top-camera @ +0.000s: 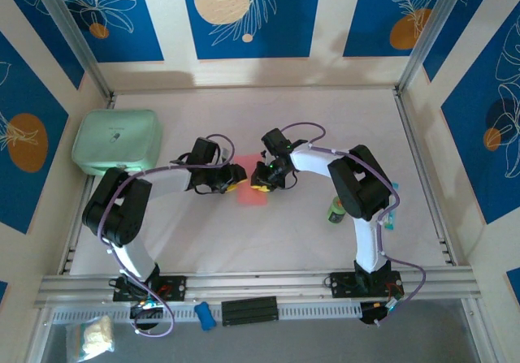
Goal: Fold a paper plane with a square sheet of paper (pick it up from the middle)
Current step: Third fold the triangle at the center of the table.
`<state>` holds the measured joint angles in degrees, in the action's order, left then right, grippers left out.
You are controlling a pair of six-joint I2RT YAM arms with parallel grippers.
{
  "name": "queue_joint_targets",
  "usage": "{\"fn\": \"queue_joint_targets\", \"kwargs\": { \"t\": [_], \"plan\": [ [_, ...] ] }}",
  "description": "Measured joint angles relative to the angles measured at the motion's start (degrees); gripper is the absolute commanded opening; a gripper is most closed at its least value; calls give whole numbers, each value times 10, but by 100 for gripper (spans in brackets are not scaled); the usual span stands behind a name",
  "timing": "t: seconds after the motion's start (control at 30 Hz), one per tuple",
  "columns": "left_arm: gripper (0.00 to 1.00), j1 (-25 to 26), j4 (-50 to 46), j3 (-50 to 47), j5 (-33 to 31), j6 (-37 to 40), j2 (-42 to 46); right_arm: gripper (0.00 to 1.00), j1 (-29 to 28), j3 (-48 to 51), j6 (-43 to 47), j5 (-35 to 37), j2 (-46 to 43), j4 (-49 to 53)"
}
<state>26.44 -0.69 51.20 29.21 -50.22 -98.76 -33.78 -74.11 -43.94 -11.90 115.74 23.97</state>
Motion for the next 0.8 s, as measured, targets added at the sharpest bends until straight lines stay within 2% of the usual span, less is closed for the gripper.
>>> {"fn": "queue_joint_targets", "kwargs": {
  "t": [0.23, 0.67, 0.8],
  "plan": [
    [38, -1, -6, 3, 6, 11, -1, 23, 2, 0, 0, -1, 0, 0],
    [22, -8, -3, 5, 8, 4, -20, 31, 23, 37, 27, -40, -13, -69],
    [10, -12, -2, 9, 10, -2, -30, 41, 30, 38, 46, -47, -16, -82]
  ]
}}
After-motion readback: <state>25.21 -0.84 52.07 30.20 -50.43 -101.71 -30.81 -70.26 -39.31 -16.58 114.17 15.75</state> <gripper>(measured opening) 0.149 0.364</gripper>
